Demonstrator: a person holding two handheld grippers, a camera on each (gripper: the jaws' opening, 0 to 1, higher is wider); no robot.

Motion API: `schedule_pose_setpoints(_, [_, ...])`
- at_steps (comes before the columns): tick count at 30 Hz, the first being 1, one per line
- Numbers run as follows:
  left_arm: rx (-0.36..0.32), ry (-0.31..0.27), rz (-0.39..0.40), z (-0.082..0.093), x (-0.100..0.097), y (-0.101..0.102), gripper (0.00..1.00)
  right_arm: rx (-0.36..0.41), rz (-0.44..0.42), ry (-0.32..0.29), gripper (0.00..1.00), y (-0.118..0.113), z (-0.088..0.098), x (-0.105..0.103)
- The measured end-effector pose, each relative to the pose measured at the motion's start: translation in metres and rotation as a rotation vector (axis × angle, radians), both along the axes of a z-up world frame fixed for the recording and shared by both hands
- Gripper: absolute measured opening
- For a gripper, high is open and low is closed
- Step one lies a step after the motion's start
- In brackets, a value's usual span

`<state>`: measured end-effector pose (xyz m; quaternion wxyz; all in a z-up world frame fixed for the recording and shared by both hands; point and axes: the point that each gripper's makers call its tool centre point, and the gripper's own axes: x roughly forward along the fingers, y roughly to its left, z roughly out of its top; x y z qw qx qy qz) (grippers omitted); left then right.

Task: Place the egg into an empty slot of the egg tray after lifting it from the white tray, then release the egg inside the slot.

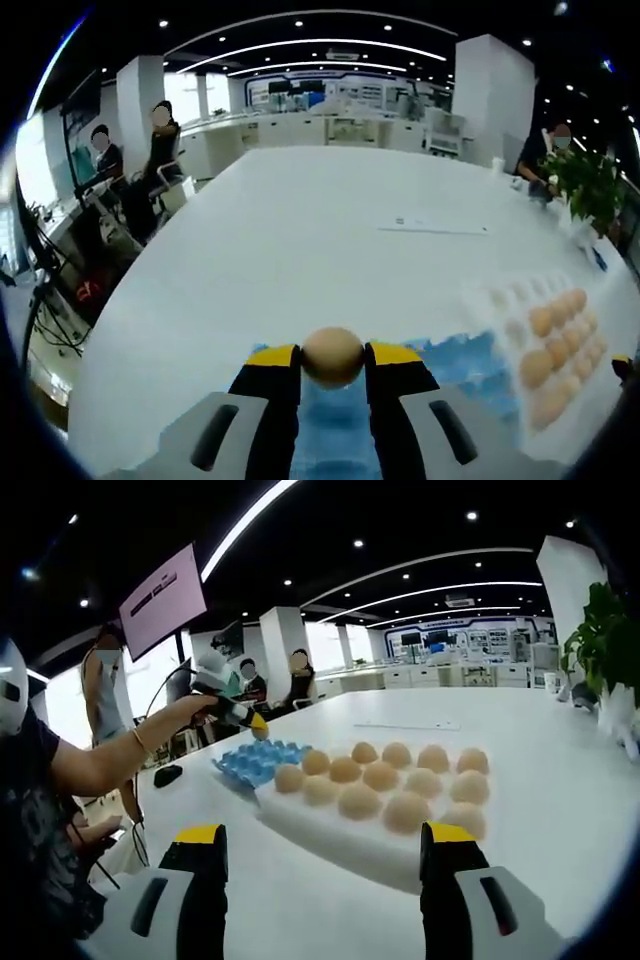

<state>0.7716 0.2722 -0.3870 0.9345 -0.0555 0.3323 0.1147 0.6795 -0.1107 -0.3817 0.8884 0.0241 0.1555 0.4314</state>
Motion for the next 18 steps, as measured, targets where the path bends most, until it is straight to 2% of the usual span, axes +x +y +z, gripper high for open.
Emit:
schedule_pose_setpoints(4, [-0.005, -0.009, 0.02, 0.001, -0.004, 0.012, 0.24, -0.009, 0.008, 0.0, 0.82, 0.001, -0.001, -0.001])
schedule_pose_setpoints(13, [0.059, 0.004, 0.012, -0.002, -0.007, 0.023, 0.24, -0.007, -0.009, 0.0, 0.82, -0.006, -0.001, -0.001])
schedule_pose_setpoints(18, [0.061, 0.01, 0.014, -0.006, -0.005, 0.03, 0.24, -0.007, -0.016, 0.003, 0.82, -0.008, -0.002, -0.004])
